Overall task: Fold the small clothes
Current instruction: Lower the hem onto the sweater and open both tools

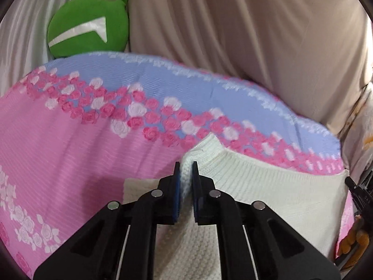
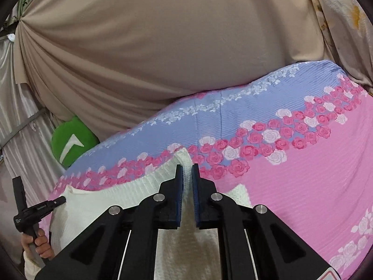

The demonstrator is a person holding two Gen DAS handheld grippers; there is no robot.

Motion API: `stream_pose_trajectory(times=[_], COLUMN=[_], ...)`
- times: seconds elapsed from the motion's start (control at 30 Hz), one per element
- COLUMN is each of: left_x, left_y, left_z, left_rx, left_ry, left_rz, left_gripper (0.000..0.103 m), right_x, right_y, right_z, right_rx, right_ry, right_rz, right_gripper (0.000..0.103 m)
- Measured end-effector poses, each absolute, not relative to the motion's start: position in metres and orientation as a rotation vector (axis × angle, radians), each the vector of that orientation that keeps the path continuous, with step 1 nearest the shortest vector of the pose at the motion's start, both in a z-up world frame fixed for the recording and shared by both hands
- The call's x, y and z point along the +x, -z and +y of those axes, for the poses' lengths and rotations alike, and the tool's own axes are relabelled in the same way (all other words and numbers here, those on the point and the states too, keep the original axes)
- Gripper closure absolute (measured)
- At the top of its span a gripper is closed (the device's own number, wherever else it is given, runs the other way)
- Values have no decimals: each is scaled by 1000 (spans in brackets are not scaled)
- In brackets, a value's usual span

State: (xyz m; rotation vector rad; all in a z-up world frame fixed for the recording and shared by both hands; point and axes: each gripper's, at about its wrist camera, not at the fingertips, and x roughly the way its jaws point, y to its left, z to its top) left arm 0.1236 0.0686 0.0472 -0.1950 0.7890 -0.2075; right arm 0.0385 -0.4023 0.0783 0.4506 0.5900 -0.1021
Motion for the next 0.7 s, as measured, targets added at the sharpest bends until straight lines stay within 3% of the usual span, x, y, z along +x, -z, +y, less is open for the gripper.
stream_pose_trajectory(times=[0.1,0.27,0.37,0.43,0.57,0.7], left_x=[141,141,118,90,32,2], left_y=[0,-5,-29,-54,-90,-81], left_z=[68,65,73,74,46,0], left_rx=[-192,-167,-189,-189,-194,-81], left_ry=[170,135,133,124,350,469], left_rz=[888,874,791,709,658,718], left_gripper=[95,93,91,85,85,85], right_x=[64,60,22,4,-6,-13], right_y=[-20,-34,-66,-89,-95,-63], right_z=[-415,-402,-382,-353,-266,-185], right_rx=[514,436,395,325,221,115], right_ry=[117,178,272,233,-122,-353], right_rz=[787,761,572,511,612,739], right_gripper=[96,92,83,83,84,84])
